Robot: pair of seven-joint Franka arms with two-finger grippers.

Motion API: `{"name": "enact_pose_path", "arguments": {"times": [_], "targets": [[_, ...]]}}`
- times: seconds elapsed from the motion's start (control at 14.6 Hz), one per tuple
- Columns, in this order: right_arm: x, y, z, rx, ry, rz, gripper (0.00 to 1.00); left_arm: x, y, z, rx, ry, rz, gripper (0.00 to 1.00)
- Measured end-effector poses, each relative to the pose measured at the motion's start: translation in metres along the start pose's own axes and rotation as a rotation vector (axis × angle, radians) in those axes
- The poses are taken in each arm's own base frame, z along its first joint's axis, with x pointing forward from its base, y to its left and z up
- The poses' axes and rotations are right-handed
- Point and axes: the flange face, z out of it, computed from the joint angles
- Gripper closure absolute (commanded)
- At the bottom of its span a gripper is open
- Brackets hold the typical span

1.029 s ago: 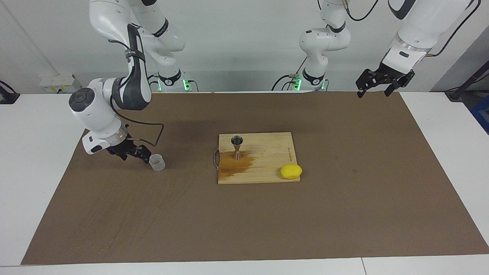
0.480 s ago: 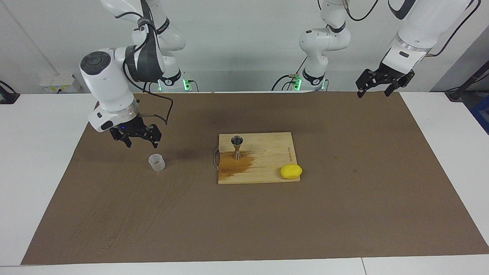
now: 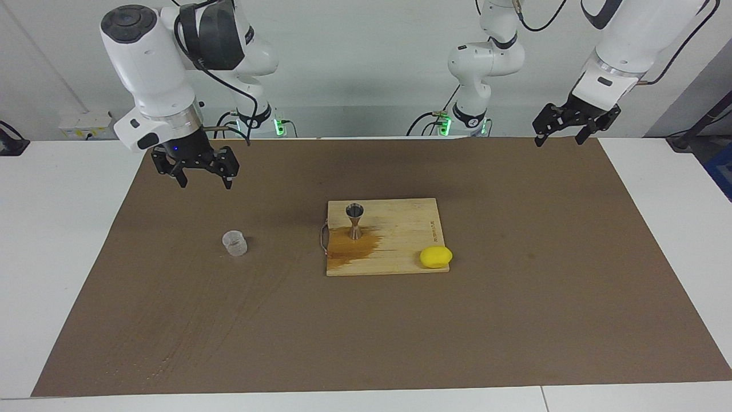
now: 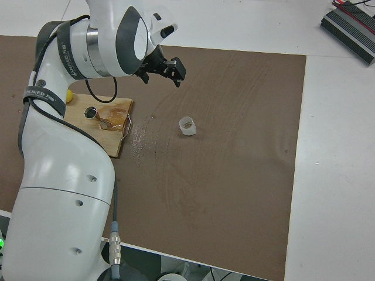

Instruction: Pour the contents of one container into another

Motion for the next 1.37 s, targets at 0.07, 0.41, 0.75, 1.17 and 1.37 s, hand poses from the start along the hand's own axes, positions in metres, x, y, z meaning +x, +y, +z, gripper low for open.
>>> {"name": "enact_pose_path", "arguments": {"times": [0.07,0.41,0.75,1.17,1.37], "targets": [[-0.003,-0.001,-0.004,-0.001,-0.003,0.012,0.00,0.000,0.000,0.000,0.000,0.000,0.000,0.00],[-0.018,-0.007,-0.007,-0.013,-0.046,0.023,0.00,0.000,0.000,0.000,0.000,0.000,0.000,0.00],[-0.030,-0.012,-0.009,-0.016,-0.040,-0.013,0.00,0.000,0.000,0.000,0.000,0.000,0.000,0.00],[-0.030,-0.011,-0.007,-0.016,-0.042,-0.015,0.00,0.000,0.000,0.000,0.000,0.000,0.000,0.00],[-0.031,-0.011,-0.011,-0.015,-0.034,-0.014,0.00,0.000,0.000,0.000,0.000,0.000,0.000,0.00]]}}
